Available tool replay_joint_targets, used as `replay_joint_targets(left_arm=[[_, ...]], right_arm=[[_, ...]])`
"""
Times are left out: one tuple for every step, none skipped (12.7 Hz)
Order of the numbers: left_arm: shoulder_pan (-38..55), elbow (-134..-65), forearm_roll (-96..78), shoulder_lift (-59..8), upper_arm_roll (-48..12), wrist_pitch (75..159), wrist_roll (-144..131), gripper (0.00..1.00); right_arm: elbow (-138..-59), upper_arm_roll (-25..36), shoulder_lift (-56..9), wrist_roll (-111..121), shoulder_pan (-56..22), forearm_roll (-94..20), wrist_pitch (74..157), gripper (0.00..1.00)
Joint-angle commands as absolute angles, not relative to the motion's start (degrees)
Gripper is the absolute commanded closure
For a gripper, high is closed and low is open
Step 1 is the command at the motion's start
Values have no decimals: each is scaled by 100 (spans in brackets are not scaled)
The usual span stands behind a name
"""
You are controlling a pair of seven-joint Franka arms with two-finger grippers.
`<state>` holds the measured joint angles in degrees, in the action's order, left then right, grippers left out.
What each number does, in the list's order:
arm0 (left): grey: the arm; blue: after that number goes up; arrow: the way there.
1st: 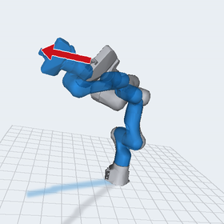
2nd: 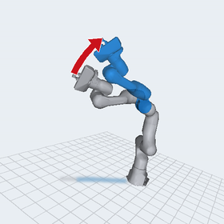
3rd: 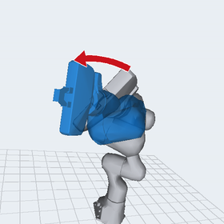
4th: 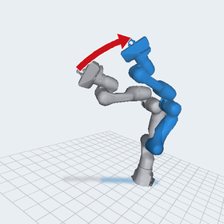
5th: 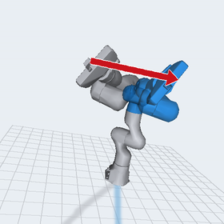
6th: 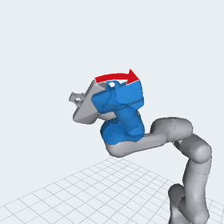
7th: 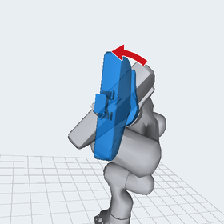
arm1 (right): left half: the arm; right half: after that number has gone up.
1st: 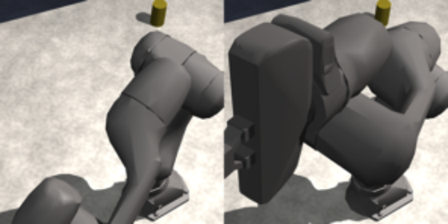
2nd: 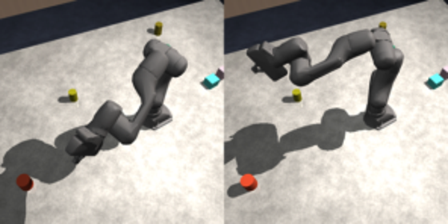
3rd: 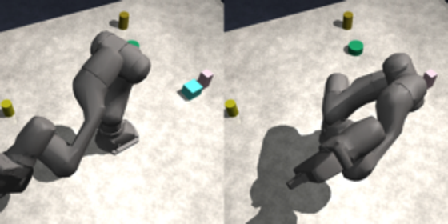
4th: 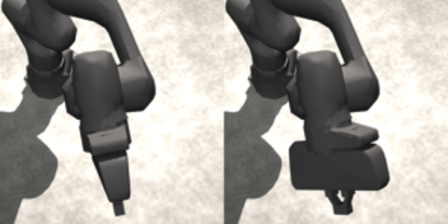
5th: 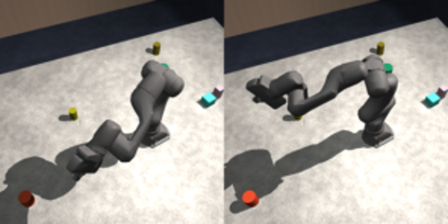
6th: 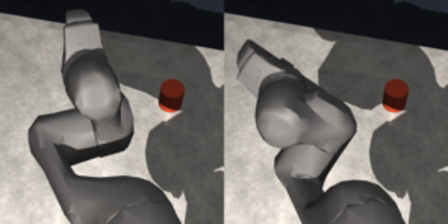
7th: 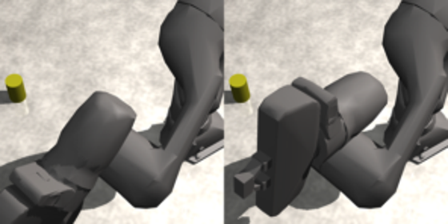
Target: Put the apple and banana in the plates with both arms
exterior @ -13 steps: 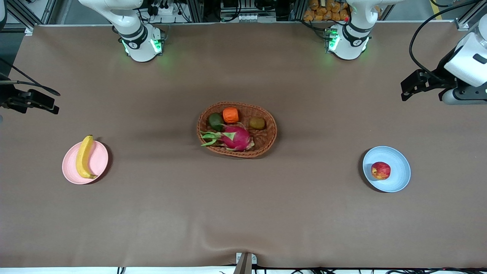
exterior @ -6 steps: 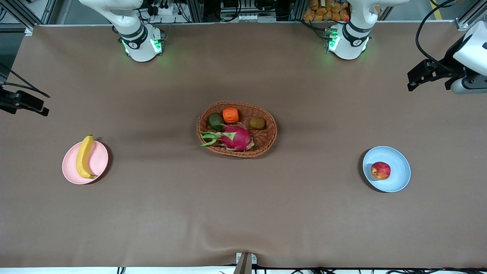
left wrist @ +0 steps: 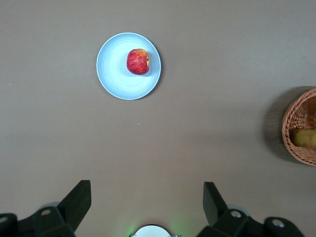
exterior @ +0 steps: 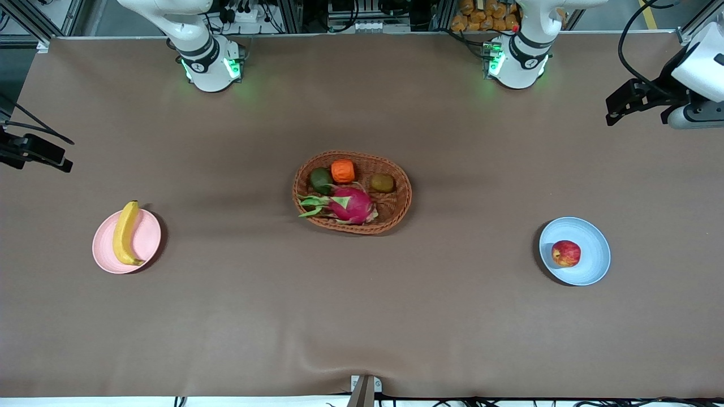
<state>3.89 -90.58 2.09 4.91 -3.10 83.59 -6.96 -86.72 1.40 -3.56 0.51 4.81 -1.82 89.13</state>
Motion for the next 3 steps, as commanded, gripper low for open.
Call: replay_joint_targets(left_arm=[[-95,-9105,105,589,-719,8332,-598,0],[-192,-9097,105,589,-808,8332,-606,0],[-202,-9105,105,598,-817,8323,-606,0]], right_arm=[[-8736,114,-299,-53,501,-193,8965,0],[-8728,114,-299,-53,510,-228,8982,0],[-8728,114,-308,-53,510,-237,9000,0]])
